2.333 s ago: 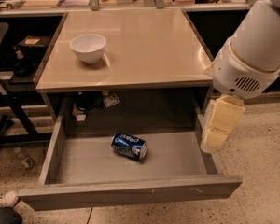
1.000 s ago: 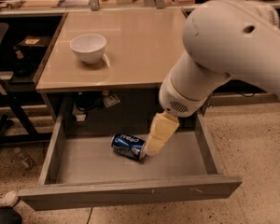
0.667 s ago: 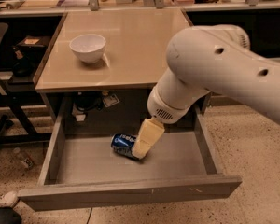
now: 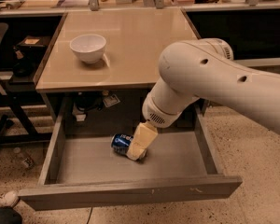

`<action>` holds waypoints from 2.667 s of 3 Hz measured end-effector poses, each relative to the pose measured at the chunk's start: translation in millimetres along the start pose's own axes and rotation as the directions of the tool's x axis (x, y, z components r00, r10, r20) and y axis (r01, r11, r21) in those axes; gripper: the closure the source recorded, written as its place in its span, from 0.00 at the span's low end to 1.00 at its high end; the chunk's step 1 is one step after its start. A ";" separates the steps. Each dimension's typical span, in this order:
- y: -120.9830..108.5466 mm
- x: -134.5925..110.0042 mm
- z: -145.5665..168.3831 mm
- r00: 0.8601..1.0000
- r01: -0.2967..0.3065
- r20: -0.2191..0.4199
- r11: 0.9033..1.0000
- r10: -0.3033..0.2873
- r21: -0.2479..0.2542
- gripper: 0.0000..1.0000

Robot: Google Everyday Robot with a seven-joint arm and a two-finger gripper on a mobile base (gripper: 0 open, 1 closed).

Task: Pick pepsi can from top drawer and place on counter

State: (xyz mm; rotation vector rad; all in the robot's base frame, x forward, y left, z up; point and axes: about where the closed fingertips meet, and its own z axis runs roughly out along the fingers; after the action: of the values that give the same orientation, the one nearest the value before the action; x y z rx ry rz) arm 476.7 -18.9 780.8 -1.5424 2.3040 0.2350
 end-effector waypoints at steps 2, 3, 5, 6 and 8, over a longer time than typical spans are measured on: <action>32.5 -13.1 74.8 0.997 -0.072 0.020 0.992 0.074 -0.100 0.00; 32.6 -13.1 75.1 0.997 -0.072 0.020 0.992 0.075 -0.100 0.00; 34.3 -19.6 107.2 0.988 -0.132 0.067 0.986 0.139 -0.102 0.00; 27.6 -24.5 124.7 0.984 -0.152 0.078 0.985 0.159 -0.086 0.00; 3.4 -22.8 157.8 0.985 -0.155 0.067 0.987 0.157 -0.037 0.00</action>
Offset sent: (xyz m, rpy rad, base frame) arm -0.0125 0.0609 -0.0824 0.0987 0.1049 -0.0312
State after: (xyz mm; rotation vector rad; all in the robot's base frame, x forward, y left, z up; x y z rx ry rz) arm 513.0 54.0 643.7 -1.3469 2.3782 0.3614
